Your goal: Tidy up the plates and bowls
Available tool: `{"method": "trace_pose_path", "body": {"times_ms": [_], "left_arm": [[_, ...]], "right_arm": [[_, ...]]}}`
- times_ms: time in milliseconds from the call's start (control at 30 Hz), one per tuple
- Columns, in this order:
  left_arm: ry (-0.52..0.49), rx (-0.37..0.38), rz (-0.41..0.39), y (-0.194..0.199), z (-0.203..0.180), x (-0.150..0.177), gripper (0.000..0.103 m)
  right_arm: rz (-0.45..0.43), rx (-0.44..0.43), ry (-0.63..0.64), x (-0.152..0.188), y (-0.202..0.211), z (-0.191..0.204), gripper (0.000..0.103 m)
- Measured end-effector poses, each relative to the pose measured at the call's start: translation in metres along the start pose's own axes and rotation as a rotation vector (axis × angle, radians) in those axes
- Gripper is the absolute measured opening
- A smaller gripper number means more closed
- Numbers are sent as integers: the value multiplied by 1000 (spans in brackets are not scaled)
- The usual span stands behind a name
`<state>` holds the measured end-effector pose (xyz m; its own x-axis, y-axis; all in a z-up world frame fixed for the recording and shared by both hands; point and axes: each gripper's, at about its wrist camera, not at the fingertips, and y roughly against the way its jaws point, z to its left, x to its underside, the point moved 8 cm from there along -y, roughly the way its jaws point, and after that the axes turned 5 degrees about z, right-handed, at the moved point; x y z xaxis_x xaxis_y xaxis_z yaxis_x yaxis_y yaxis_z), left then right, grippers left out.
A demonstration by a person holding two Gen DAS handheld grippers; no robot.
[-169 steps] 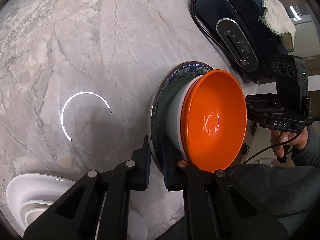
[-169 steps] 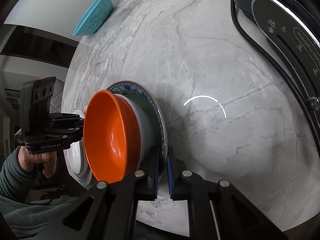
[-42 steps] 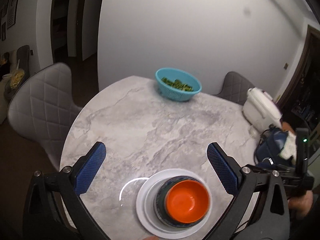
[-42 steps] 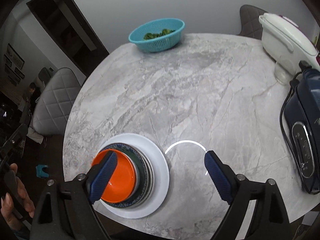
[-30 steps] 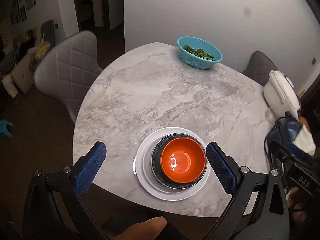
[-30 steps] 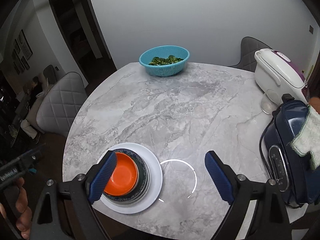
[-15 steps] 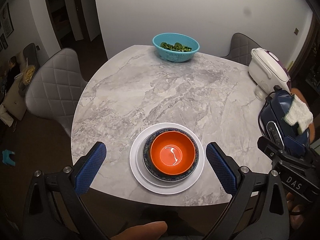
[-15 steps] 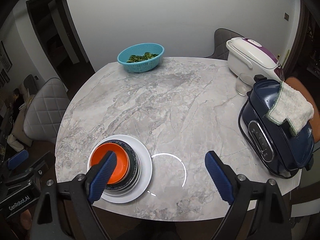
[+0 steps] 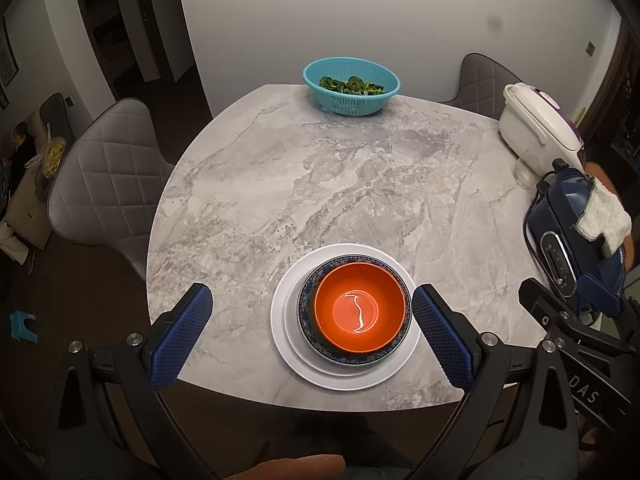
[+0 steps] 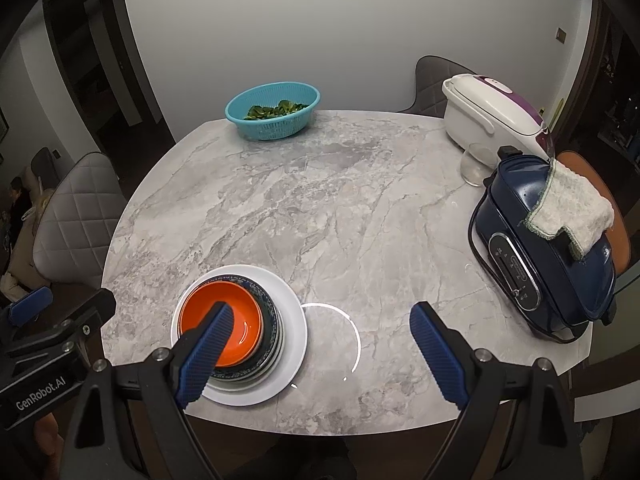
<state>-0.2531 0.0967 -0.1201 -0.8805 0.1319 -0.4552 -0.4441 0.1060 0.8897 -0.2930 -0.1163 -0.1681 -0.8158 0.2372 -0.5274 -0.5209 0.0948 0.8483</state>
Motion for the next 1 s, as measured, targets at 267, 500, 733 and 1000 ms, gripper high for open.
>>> {"method": "trace_pose_path", "body": {"times_ms": [267,500,733,1000], "left_arm": [[0,-4,3,-3,0,0,101],[-15,-4,0,-9,1,-4,101],[-19,-4,2,-10,1,-5,101],[-25,-2,5,-11,3,-6,101]], "right_arm": [[0,11,3,-3,-1,2,92],[5,17,5,-2,-4,1,92],[9,18,6,-2,-4,1,92],[13,16,9,-1,-6,0,92]]}}
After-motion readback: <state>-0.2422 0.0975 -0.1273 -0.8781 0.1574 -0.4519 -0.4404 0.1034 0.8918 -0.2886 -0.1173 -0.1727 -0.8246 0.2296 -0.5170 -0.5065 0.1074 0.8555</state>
